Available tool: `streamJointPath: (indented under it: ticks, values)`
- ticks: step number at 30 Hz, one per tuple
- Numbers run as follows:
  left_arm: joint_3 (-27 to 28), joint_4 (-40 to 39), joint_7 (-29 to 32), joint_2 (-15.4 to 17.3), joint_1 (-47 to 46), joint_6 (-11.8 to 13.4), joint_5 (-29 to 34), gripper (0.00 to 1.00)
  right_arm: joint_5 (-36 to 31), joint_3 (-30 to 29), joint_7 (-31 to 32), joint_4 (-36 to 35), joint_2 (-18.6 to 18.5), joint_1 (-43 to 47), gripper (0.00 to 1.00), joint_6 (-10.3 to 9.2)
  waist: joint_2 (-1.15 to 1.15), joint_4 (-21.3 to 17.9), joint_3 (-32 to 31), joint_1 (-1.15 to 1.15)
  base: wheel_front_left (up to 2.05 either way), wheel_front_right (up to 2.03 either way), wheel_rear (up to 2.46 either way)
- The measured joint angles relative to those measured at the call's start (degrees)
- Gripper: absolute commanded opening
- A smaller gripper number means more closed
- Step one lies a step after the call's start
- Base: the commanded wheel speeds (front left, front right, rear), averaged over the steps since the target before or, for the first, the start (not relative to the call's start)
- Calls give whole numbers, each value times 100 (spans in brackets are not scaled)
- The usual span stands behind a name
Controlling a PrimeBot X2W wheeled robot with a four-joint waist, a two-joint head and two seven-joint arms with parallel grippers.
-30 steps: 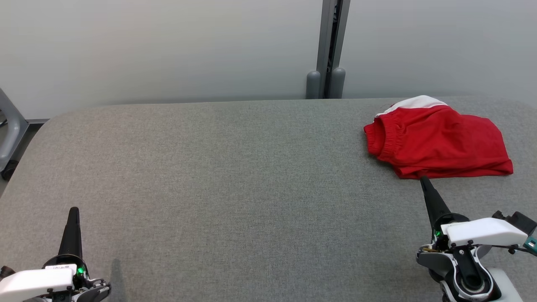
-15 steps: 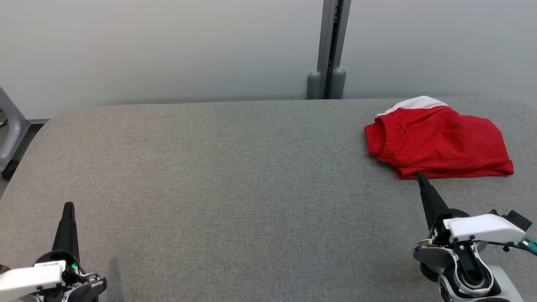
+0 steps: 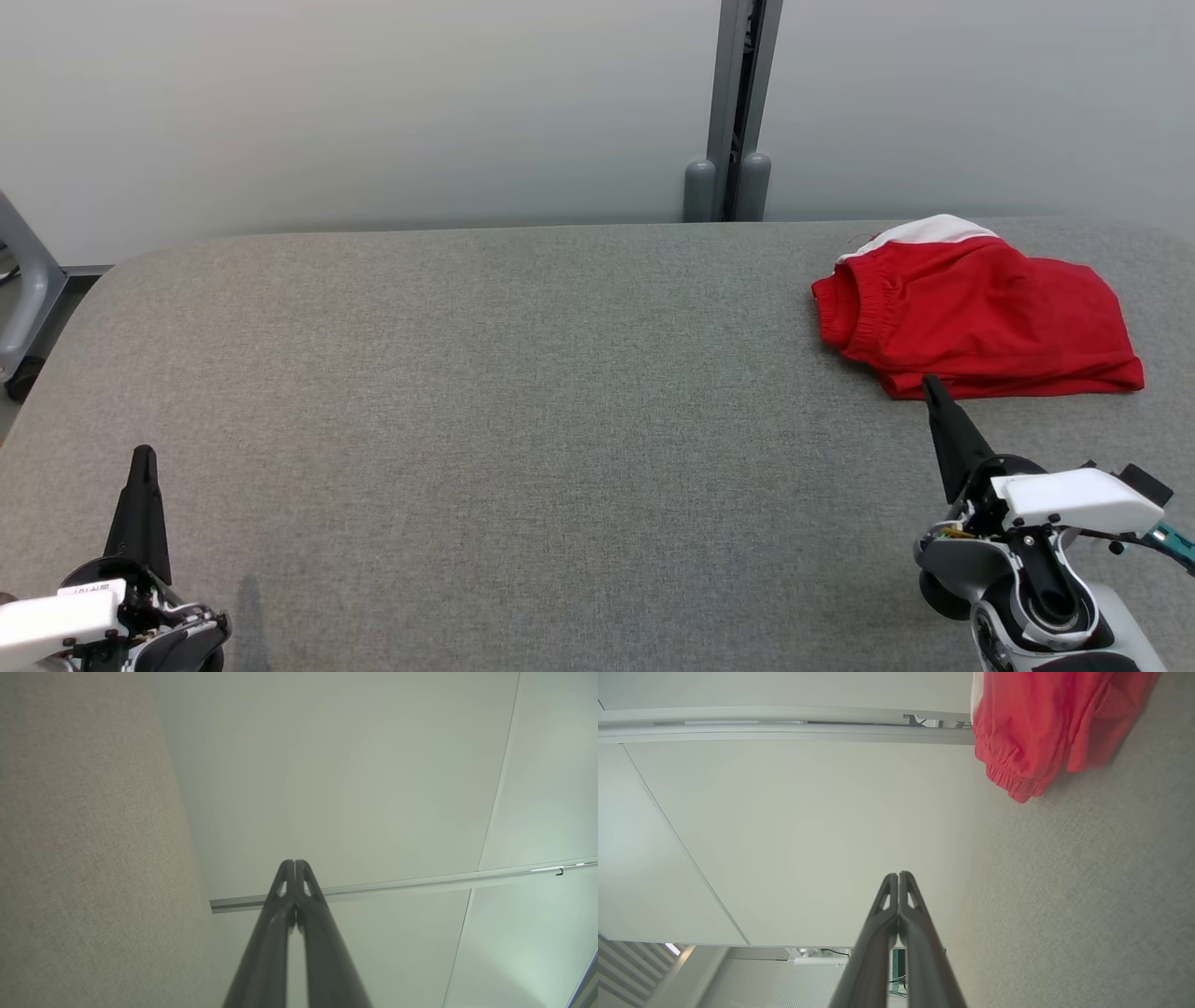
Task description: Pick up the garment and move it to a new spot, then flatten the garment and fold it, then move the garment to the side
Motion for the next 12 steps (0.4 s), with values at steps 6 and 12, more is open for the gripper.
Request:
streamJointPath:
  ticks: [6, 12]
  values:
    - [2, -1, 0, 0, -2, 0, -3, 0, 3, 1, 9, 2, 2, -13, 0, -1, 0, 0, 0, 0, 0, 0, 0]
    - [2, -2, 0, 0, -2, 0, -3, 0, 3, 1, 9, 2, 2, -13, 0, -1, 0, 0, 0, 0, 0, 0, 0]
